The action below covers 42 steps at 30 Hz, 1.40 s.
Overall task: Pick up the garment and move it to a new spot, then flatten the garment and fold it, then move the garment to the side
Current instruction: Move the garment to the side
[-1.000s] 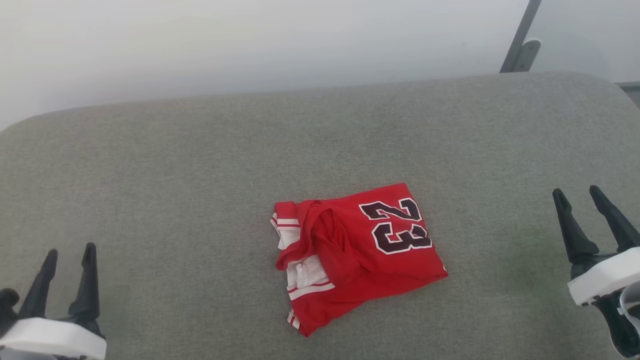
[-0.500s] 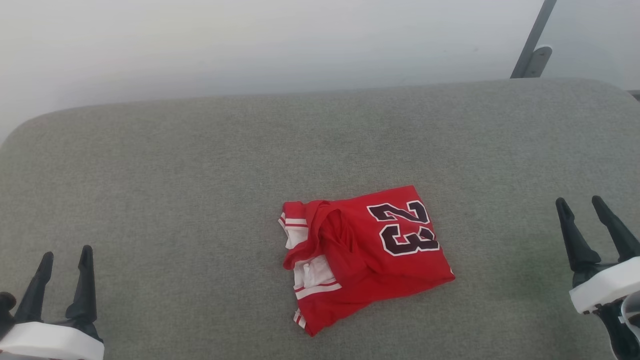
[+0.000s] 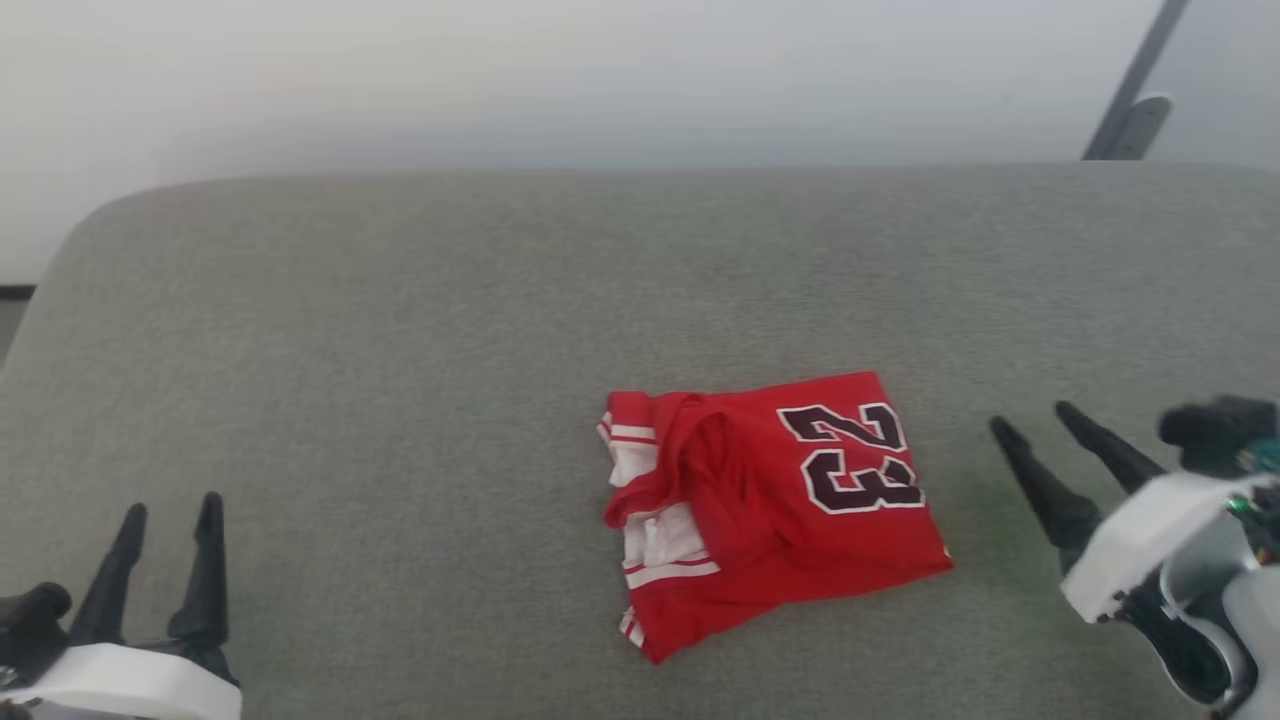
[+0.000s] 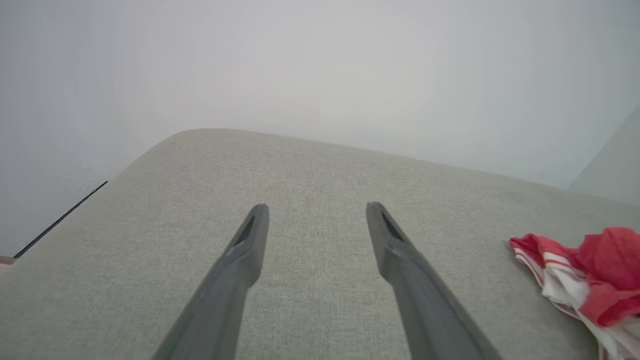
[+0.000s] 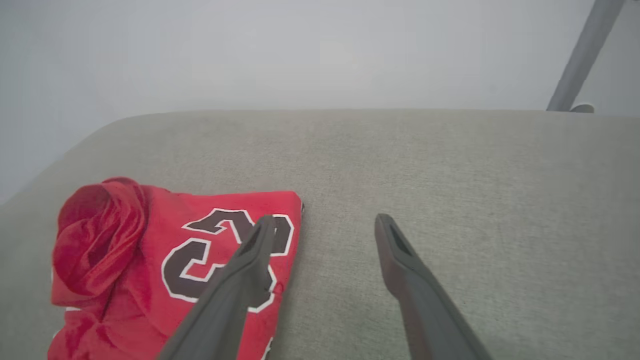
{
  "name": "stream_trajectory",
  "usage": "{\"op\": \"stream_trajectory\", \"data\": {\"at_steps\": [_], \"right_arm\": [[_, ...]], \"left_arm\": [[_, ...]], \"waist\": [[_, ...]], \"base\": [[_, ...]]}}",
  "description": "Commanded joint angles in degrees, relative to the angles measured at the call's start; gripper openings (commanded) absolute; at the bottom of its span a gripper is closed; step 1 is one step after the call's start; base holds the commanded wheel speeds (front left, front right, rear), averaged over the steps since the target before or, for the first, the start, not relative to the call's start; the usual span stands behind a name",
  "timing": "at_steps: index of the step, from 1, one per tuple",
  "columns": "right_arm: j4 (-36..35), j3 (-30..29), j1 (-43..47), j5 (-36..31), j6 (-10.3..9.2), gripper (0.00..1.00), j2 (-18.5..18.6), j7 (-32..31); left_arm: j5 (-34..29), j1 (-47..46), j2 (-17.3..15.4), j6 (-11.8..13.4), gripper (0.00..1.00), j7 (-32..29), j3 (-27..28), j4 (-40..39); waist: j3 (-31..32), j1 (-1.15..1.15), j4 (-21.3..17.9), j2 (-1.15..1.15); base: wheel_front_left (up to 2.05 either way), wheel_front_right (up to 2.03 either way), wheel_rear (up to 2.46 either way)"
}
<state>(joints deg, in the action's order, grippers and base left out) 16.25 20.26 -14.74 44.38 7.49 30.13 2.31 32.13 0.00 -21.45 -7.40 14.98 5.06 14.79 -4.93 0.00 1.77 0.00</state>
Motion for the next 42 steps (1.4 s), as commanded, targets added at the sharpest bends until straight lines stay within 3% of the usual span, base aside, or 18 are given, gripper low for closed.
{"op": "stream_trajectory", "data": {"at_steps": [1, 9, 20, 27, 33, 35, 42], "right_arm": [[-1.3, 1.63, -1.85, 1.02, 0.0, 1.0, 0.78, -3.65], [-2.65, 5.4, -6.67, 2.96, 0.0, 1.0, 3.83, -19.28], [-1.29, 4.05, -9.28, 2.43, 0.0, 1.0, 5.51, -37.4], [1.65, 2.22, -9.12, 2.05, 0.0, 1.0, 0.94, -47.24], [2.73, 0.24, -8.38, 0.74, 0.0, 1.0, -2.56, -52.04], [1.91, -0.5, -8.14, 0.4, 0.0, 0.0, -2.99, -53.19], [-2.66, -4.52, -9.17, -1.5, -0.04, 0.0, -2.03, -53.67]], "left_arm": [[0.42, -0.67, 0.42, -0.1, 1.0, 0.25, -0.49, 0.06], [0.89, -2.49, 1.95, -0.1, 1.0, 0.25, -2.98, 0.93], [1.59, -5.52, 3.21, -0.1, 1.0, 0.25, -5.62, 1.88], [1.68, -7.7, 4.02, -0.1, 1.0, 0.25, -6.92, 2.67], [1.91, -9.1, 4.11, -0.1, 1.0, 0.25, -7.76, 3.25], [2.11, -9.33, 3.94, -0.1, 1.0, 0.25, -7.76, 3.37], [2.09, -10.03, 3.07, -0.1, 1.0, 0.25, -7.86, 2.8]], "waist": [[-0.92, 0.0, 1.52, 0.0], [-3.68, 0.0, 5.9, 0.0], [-7.93, 0.0, 10.58, 0.0], [-10.81, 0.0, 12.04, 0.0], [-11.47, 0.0, 12.37, 0.0], [-11.53, 0.0, 12.12, 0.0], [-11.66, 0.0, 10.16, 0.0]], "base": [[0.0, 0.0, 0.0], [0.0, 0.0, 0.0], [0.0, 0.0, 0.0], [0.0, 0.0, 0.0], [0.0, 0.0, 0.0], [0.0, 0.0, 0.0], [0.0, 0.0, 0.0]]}}
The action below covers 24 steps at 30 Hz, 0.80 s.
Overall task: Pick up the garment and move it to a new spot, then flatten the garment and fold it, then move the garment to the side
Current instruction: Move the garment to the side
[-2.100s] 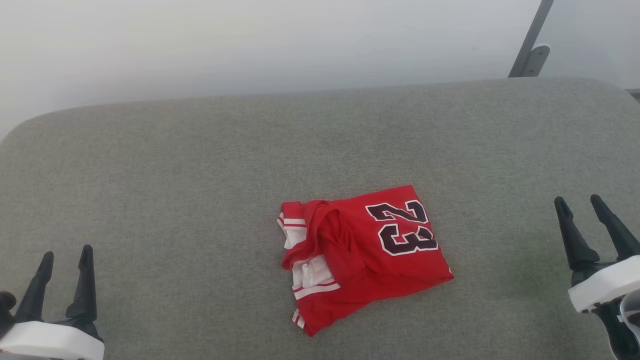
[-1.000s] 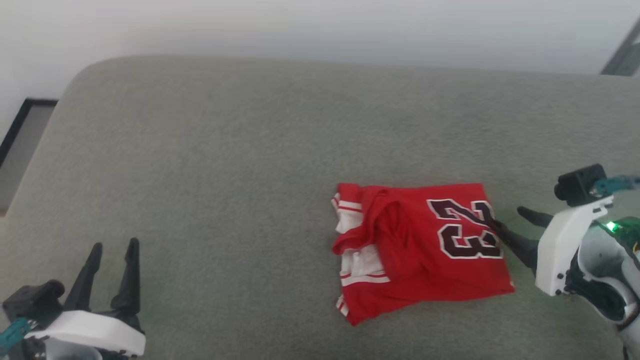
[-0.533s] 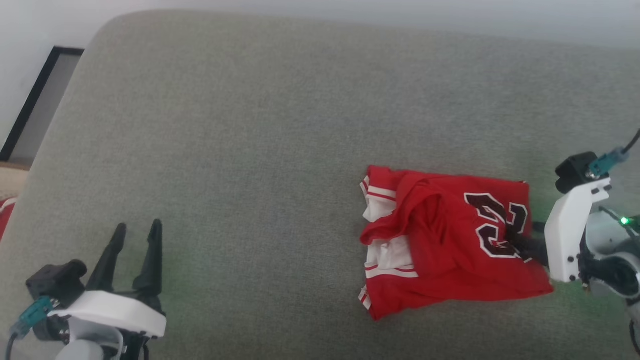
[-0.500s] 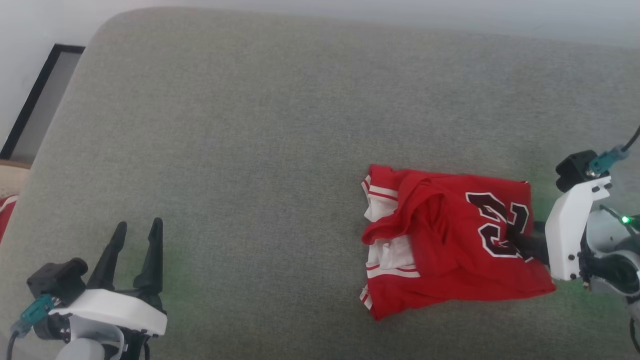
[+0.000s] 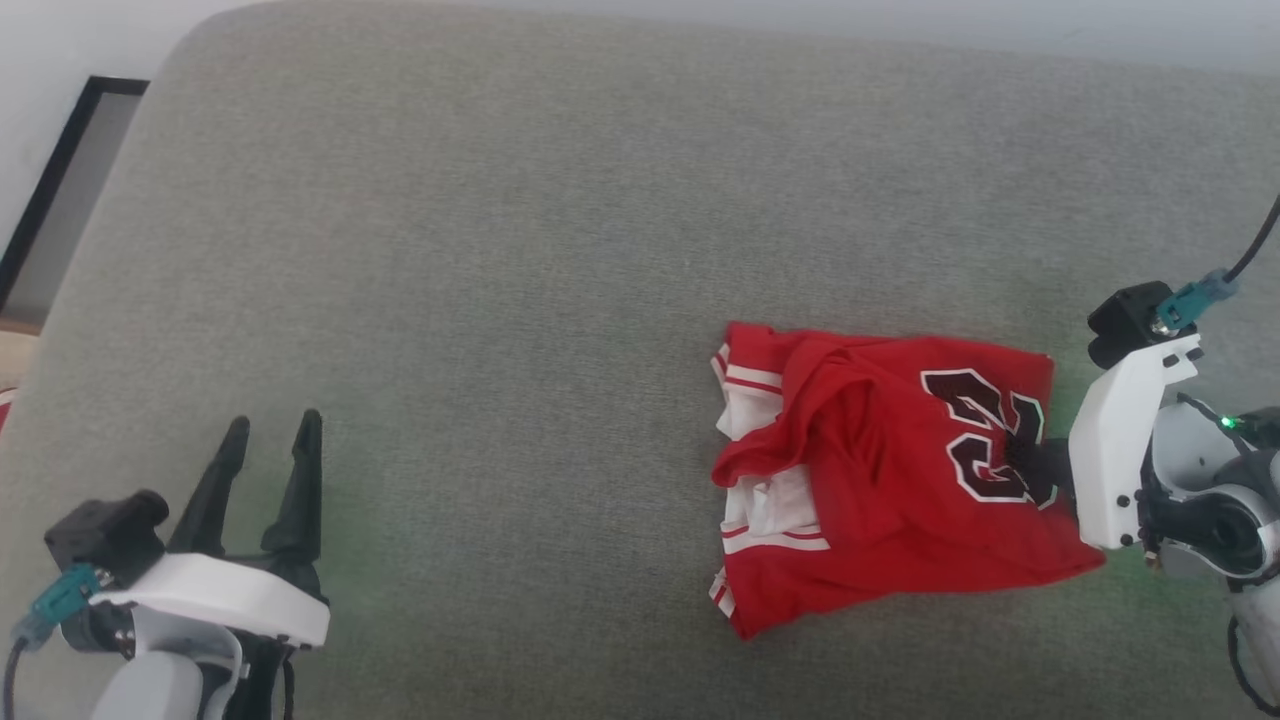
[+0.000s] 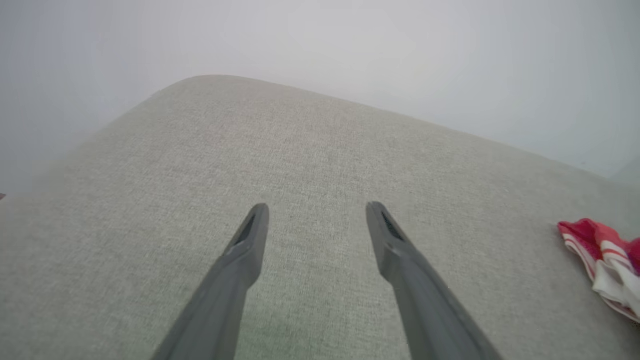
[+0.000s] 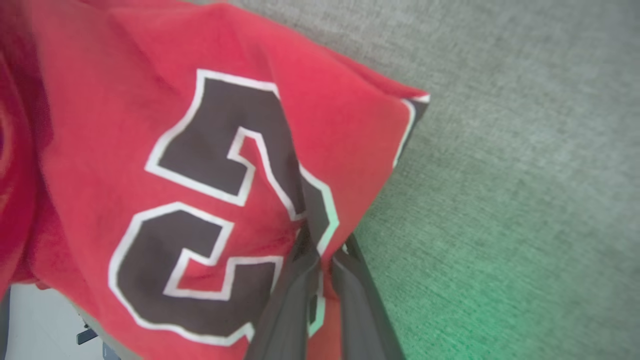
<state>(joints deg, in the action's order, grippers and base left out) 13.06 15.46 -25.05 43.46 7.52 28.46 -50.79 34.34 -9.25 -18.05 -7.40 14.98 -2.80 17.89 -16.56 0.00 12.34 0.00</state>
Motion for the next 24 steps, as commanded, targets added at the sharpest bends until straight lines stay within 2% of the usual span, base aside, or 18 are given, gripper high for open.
{"op": "stream_trajectory", "data": {"at_steps": [1, 13, 17, 24], "right_arm": [[0.05, -0.56, 0.88, -0.92, -0.09, 0.0, -0.03, -0.35], [-2.58, -8.55, -2.48, -3.93, -0.07, 0.0, 1.71, 0.14], [-1.87, -11.85, -4.92, -5.52, -0.07, 0.0, 3.24, 1.01], [-0.51, -14.22, -8.86, -7.26, -0.07, 0.0, 4.95, 3.29]], "left_arm": [[-0.08, -1.0, -0.43, -0.1, 1.0, 0.25, -0.26, -0.38], [-0.25, -4.92, -2.23, -0.1, 1.0, 0.25, -3.58, -1.06], [-0.52, -7.64, -2.92, -0.1, 1.0, 0.25, -5.75, -1.05], [-0.32, -11.81, -4.37, -0.1, 1.0, 0.25, -8.63, -1.01]], "waist": [[-0.05, 0.0, -0.71, 0.0], [-1.07, 0.0, -6.34, 0.0], [-2.45, 0.0, -9.56, 0.0], [-4.98, 0.0, -14.41, 0.0]], "base": [[0.0, 0.0, 0.0], [0.0, 0.0, 0.0], [0.0, 0.0, 0.0], [0.0, 0.0, 0.0]]}}
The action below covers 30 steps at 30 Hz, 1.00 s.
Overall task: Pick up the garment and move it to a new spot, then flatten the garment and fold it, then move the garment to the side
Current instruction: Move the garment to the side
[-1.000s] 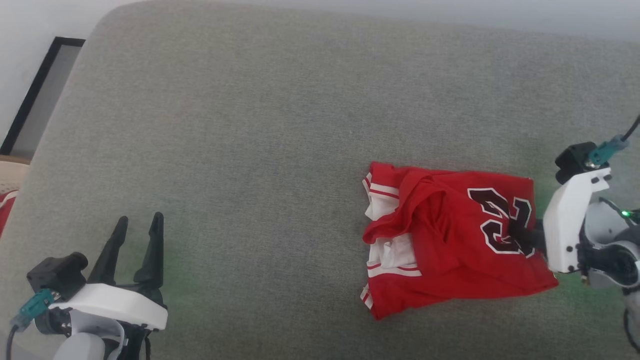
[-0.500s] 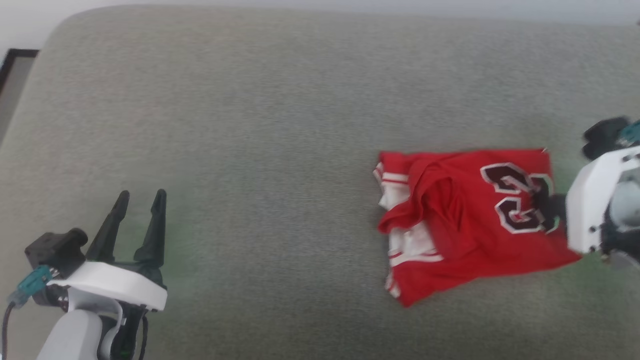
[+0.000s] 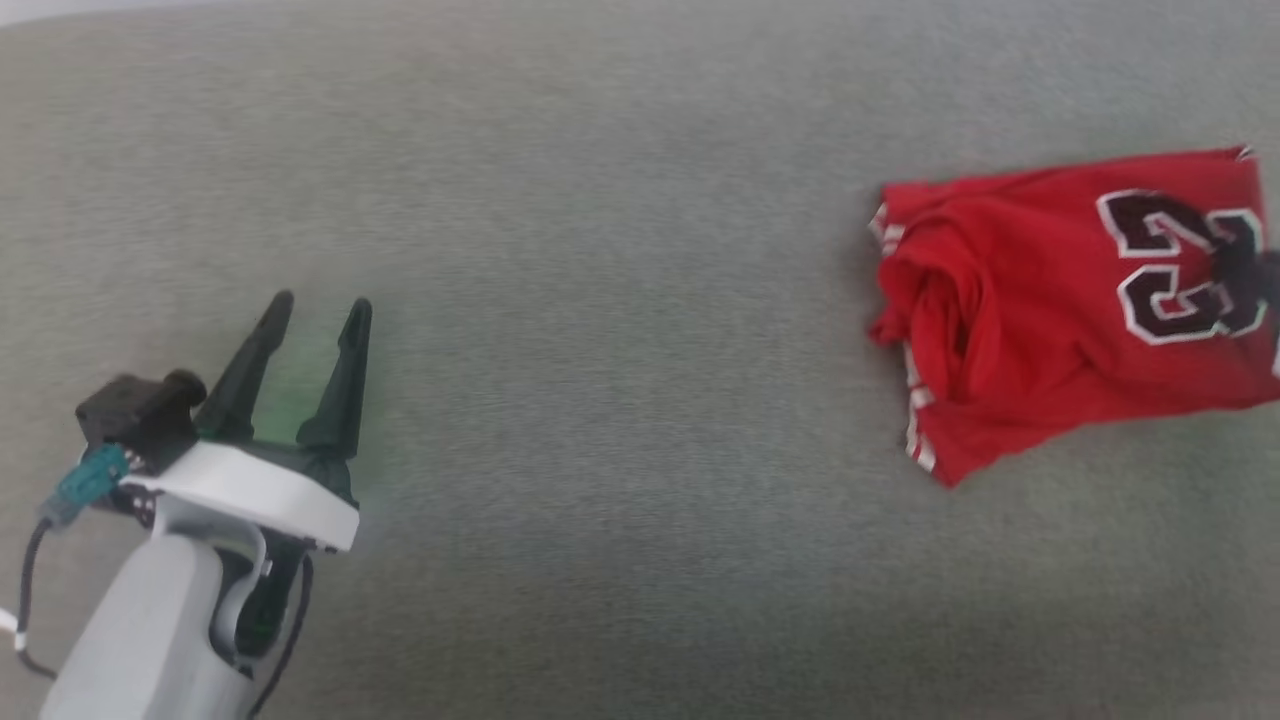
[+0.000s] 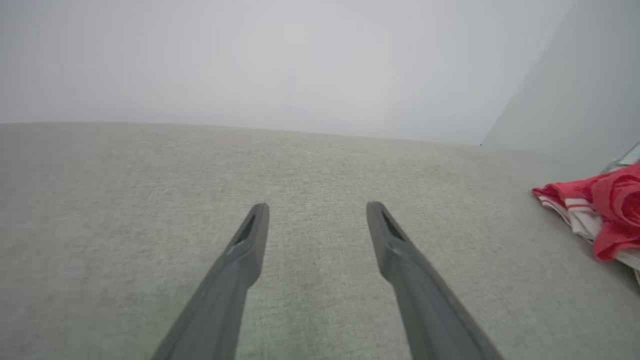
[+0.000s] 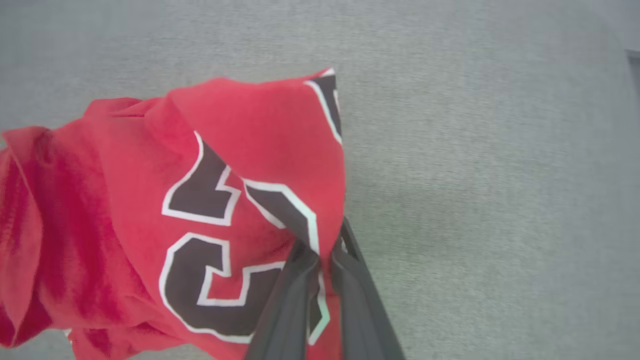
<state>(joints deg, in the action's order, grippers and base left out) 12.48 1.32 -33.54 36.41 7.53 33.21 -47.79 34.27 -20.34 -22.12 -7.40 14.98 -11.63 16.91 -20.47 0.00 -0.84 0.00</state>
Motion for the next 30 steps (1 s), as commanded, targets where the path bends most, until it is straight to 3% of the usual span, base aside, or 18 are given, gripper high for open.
{"op": "stream_trajectory", "data": {"at_steps": [1, 16, 30], "right_arm": [[0.15, -0.36, -1.0, -0.42, -0.08, 0.0, 0.51, 0.68], [8.71, -1.7, -10.37, -3.72, -0.08, 0.0, 4.62, 10.61], [19.93, 0.8, -18.38, -9.47, -0.08, 0.0, 5.67, 24.44]], "left_arm": [[-0.26, -1.29, -0.49, -0.1, 1.0, 0.25, -0.24, -0.02], [-0.92, -10.59, -3.98, -0.1, 1.0, 0.25, -7.38, -0.74], [0.41, -18.69, -6.5, -0.11, 1.0, 0.19, -15.94, -0.64]], "waist": [[-1.48, 0.0, -1.9, 0.0], [-7.83, 0.0, -10.63, 0.0], [-13.83, 0.0, -14.63, 0.0]], "base": [[0.0, 0.0, 0.0], [0.0, 0.0, 0.0], [0.0, 0.0, 0.0]]}}
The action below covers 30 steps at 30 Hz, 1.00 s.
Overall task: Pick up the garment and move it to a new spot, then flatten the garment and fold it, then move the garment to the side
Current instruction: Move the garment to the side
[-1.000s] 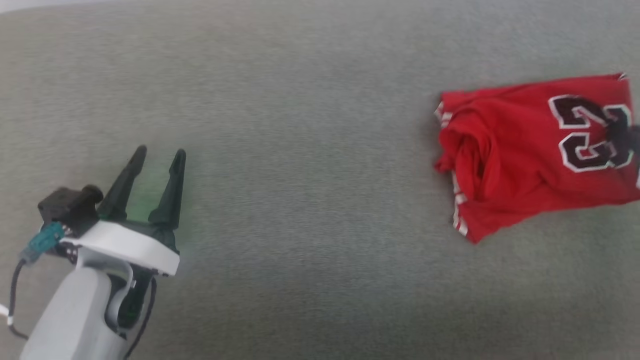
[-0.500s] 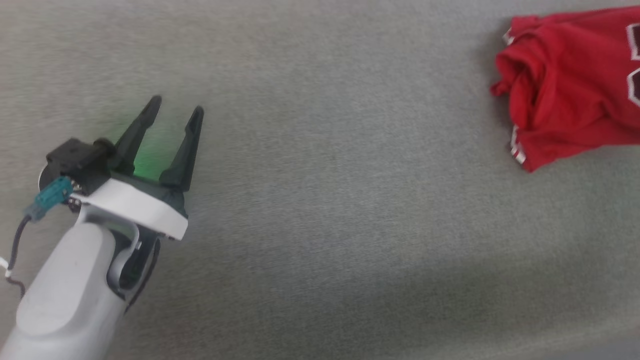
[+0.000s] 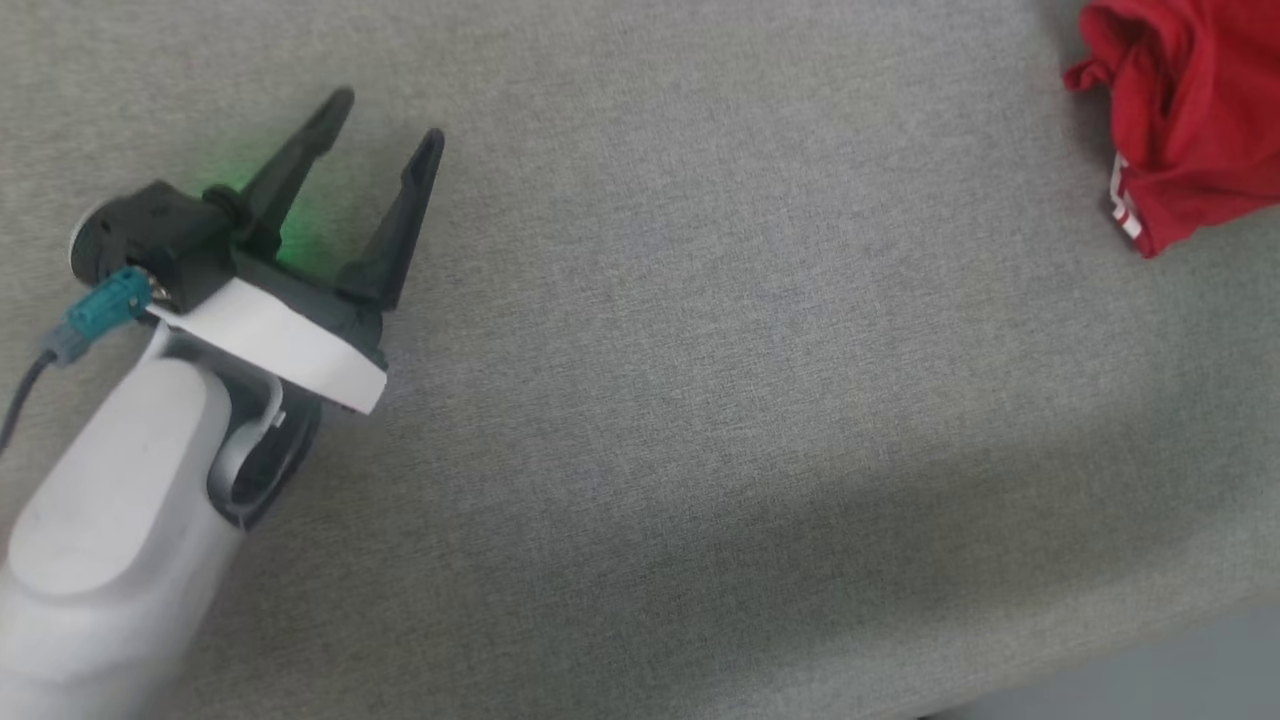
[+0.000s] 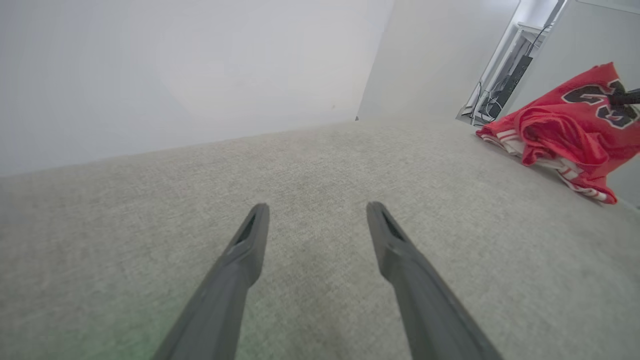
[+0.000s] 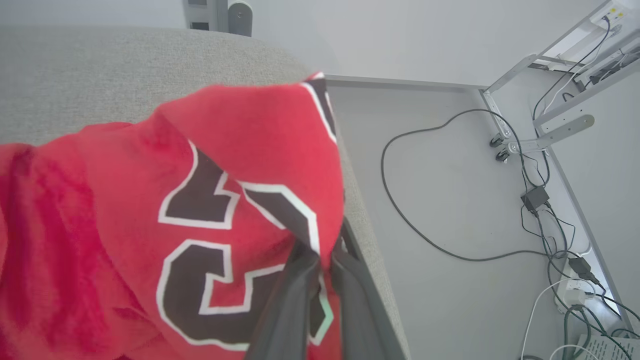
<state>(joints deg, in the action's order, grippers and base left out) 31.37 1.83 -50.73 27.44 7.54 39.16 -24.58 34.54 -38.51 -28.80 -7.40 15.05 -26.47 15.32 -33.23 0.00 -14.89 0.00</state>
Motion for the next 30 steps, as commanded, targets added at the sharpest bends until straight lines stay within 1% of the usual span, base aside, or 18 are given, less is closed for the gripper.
{"op": "stream_trajectory", "data": {"at_steps": [1, 5, 10, 14, 21, 22, 23, 24, 25, 26, 30], "right_arm": [[1.03, 0.29, -1.19, -0.49, -0.1, 0.0, -0.28, 1.23], [5.0, 2.0, -3.5, -3.03, -0.1, 0.0, -0.36, 5.83], [10.22, 4.27, -6.2, -6.37, -0.1, 0.0, -2.39, 10.74], [14.44, 6.33, -8.57, -7.59, -0.1, 0.0, -3.66, 14.14], [21.61, 8.41, -11.93, -8.87, -0.09, 0.0, -4.4, 16.8], [22.45, 8.71, -12.34, -8.92, -0.09, 0.05, -4.31, 16.73], [23.14, 9.08, -12.77, -8.94, -0.09, 0.23, -4.27, 16.79], [23.81, 9.19, -13.25, -8.57, -0.09, 0.38, -4.22, 17.07], [24.25, 9.53, -13.41, -8.35, -0.09, 0.56, -4.17, 17.14], [24.8, 10.01, -13.56, -8.17, -0.09, 1.0, -4.08, 17.01], [25.96, 10.82, -14.28, -6.96, -0.1, 1.0, -3.75, 17.86]], "left_arm": [[0.14, -0.53, 0.18, -0.11, 1.0, 0.13, -1.1, 0.95], [0.58, -2.44, -0.16, -0.1, 1.0, 0.0, -3.03, 1.36], [1.16, -4.39, -0.63, -0.1, 1.0, -0.03, -4.81, 2.06], [1.66, -5.66, -0.55, -0.08, 1.0, -0.1, -5.91, 2.59], [2.04, -6.34, -0.69, 0.04, 1.0, -0.23, -5.64, 3.35], [2.14, -6.21, -0.71, 0.05, 1.0, -0.24, -5.4, 3.43], [2.28, -5.94, -0.66, 0.05, 1.0, -0.23, -5.14, 3.37], [2.22, -5.68, -0.66, 0.05, 1.0, -0.23, -4.82, 3.3], [2.48, -5.35, -0.53, 0.05, 1.0, -0.23, -4.38, 3.08], [3.02, -4.97, -0.4, 0.05, 1.0, -0.23, -3.99, 2.83], [3.15, -3.59, -0.44, 0.04, 1.0, -0.14, -2.16, 1.79]], "waist": [[-1.07, 0.0, -0.57, 0.0], [-2.63, 0.0, -0.59, 0.0], [-4.14, 0.0, 0.11, 0.0], [-4.94, 0.0, 1.17, 0.0], [-5.27, 0.0, 2.8, 0.0], [-5.15, 0.0, 2.94, 0.0], [-4.96, 0.0, 3.03, 0.0], [-4.69, 0.0, 3.11, 0.0], [-4.36, 0.0, 3.14, 0.0], [-3.98, 0.0, 3.13, 0.0], [-2.23, 0.0, 3.02, 0.0]], "base": [[0.0, 0.0, 0.0], [0.0, 0.0, 0.0], [0.0, 0.0, 0.0], [0.0, 0.0, 0.0], [0.0, 0.0, 0.0], [0.0, 0.0, 0.0], [0.0, 0.0, 0.0], [0.0, 0.0, 0.0], [0.0, 0.0, 0.0], [0.0, 0.0, 0.0], [0.0, 0.0, 0.0]]}}
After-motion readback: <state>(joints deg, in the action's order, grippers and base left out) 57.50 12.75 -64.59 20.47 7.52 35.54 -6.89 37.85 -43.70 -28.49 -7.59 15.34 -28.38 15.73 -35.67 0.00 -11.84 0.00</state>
